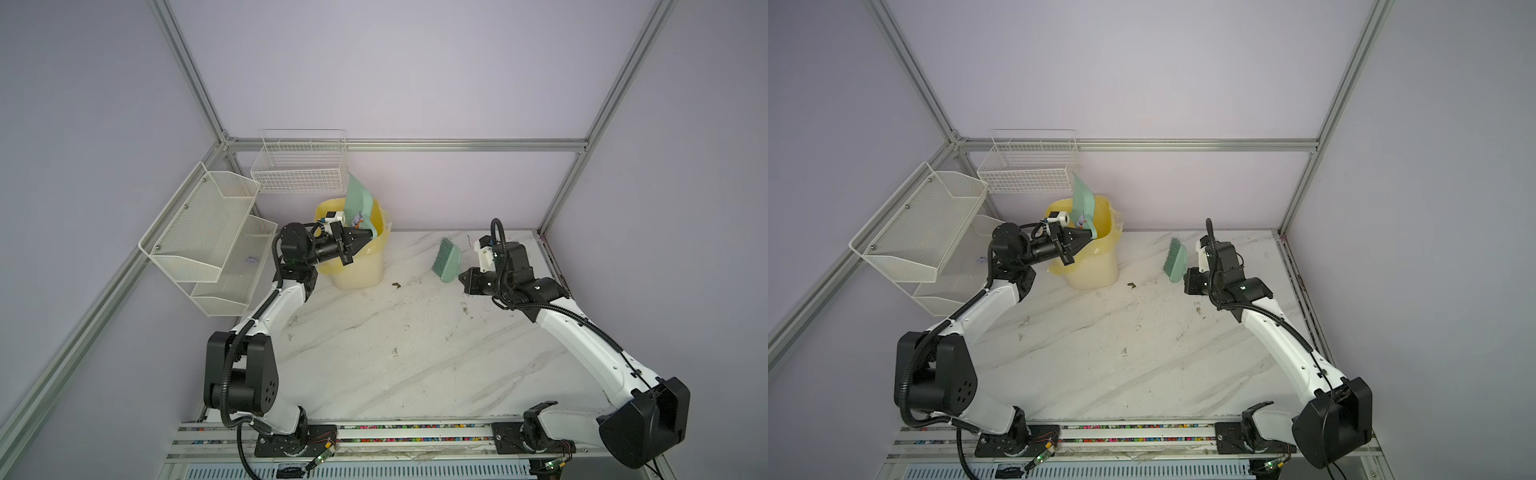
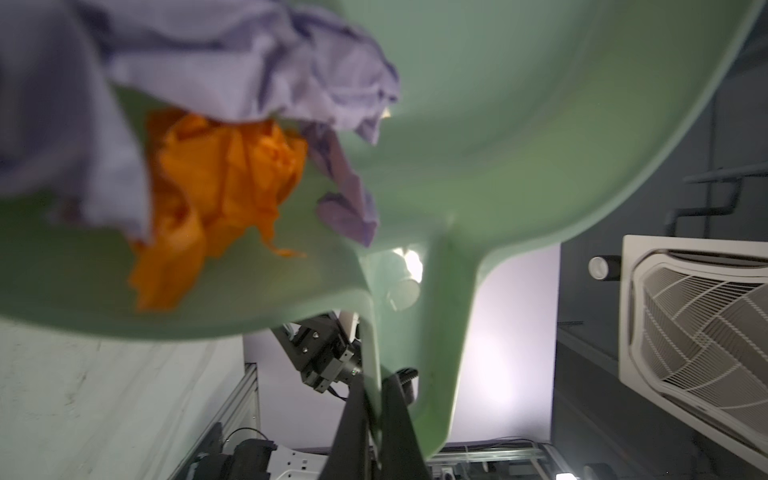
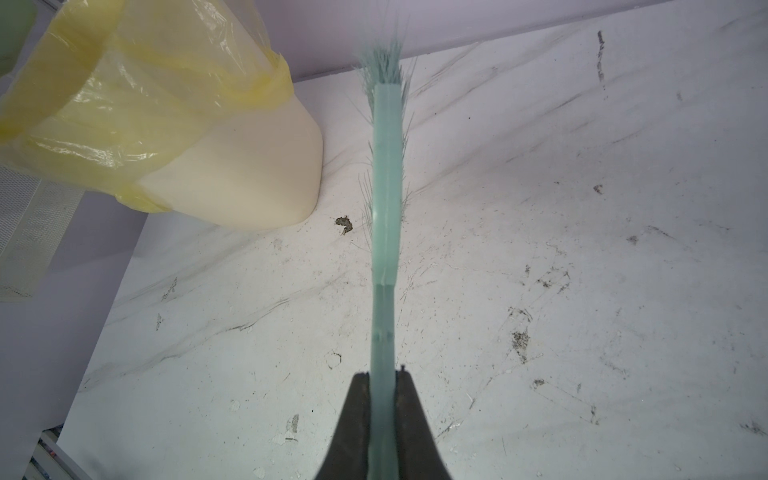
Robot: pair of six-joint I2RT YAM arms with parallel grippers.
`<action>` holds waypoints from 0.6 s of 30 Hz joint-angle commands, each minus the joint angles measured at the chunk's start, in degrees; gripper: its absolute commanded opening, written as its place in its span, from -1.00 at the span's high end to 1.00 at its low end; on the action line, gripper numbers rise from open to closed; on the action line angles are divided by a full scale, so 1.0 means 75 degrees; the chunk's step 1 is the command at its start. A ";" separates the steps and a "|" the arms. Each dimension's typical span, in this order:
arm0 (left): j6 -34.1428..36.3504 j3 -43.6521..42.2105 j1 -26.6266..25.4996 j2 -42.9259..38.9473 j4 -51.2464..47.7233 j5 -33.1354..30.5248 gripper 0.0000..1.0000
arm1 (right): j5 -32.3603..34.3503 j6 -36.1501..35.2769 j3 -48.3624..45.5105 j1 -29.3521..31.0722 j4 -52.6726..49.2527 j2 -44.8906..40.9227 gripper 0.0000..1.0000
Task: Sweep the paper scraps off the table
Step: 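Tip the green dustpan over the yellow bin with the left gripper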
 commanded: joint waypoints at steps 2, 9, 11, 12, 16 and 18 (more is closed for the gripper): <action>-0.3086 -0.0628 0.0025 0.0440 0.4972 -0.0100 1.00 | -0.0009 0.0049 0.0086 -0.0014 0.0217 -0.0148 1.00; -0.4164 -0.0968 0.0016 0.0933 0.6517 -0.0718 1.00 | 0.0118 0.0095 0.0110 -0.0025 0.0184 -0.0192 1.00; -0.4200 -0.0914 -0.0013 0.0767 0.6518 -0.0873 1.00 | 0.0615 -0.0067 0.0232 -0.0012 -0.0003 -0.0228 1.00; -0.4230 -0.0865 -0.0031 0.0678 0.6516 -0.0918 1.00 | 0.0645 -0.0066 0.0251 -0.0014 -0.0005 -0.0280 1.00; -0.4179 -0.0772 0.0072 0.0793 0.6518 -0.0501 1.00 | 0.0531 0.0109 0.0248 -0.0016 0.0190 -0.0470 1.00; -0.4318 -0.1116 0.0166 0.1124 0.6526 -0.0385 1.00 | 0.0526 0.0106 0.0274 -0.0014 0.0160 -0.0382 1.00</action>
